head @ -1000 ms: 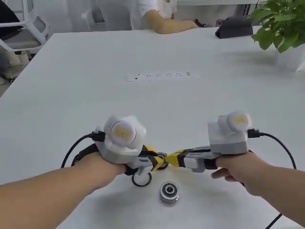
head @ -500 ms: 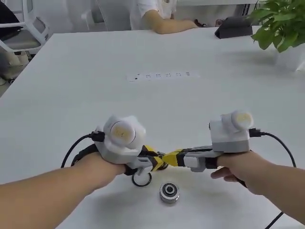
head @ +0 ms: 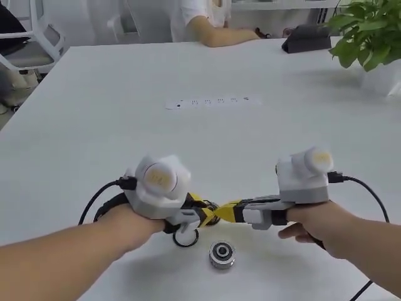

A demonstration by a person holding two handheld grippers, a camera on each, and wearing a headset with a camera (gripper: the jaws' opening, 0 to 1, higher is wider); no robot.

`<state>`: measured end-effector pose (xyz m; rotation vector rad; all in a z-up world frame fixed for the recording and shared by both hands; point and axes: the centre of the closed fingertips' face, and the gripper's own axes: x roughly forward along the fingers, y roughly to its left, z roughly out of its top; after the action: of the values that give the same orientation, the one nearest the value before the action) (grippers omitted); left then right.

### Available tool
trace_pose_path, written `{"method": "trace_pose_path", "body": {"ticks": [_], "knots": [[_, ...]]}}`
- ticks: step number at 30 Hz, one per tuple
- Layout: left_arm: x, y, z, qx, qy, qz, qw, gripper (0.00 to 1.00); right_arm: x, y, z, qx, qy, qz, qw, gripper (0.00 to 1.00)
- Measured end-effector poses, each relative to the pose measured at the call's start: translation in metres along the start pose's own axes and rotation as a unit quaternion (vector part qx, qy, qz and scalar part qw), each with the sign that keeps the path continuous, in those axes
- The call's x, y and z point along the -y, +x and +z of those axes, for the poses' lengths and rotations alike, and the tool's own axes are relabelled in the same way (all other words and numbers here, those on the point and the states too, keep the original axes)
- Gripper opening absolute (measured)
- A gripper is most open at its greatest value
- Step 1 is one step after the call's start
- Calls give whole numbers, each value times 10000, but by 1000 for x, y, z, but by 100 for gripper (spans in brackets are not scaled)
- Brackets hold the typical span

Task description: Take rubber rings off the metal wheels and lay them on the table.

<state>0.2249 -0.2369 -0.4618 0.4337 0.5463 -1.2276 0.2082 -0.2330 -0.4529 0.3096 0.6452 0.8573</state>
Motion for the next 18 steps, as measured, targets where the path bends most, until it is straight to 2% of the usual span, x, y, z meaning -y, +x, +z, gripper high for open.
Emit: {"method": "trace_pose_path", "body": {"ticks": [2, 4, 6, 12, 18], "knots": [[0, 0, 0, 10, -35, 7, 10000, 7, 1, 0, 0, 7, 1, -28, 10000, 0], [2, 0, 1, 55, -261, -57, 9996, 9, 1, 0, 1, 25, 4, -38, 10000, 0], [-1, -1, 0, 60, -285, -50, 9996, 9, 1, 0, 2, 35, 6, -51, 10000, 0], [-2, -5, -2, 14, -81, -35, 10000, 9, 0, 0, 4, 49, -27, -59, 10000, 0], [-1, -14, -3, 91, -66, -73, 9999, 12, 1, 0, 5, 73, -8, -63, 10000, 0]]}}
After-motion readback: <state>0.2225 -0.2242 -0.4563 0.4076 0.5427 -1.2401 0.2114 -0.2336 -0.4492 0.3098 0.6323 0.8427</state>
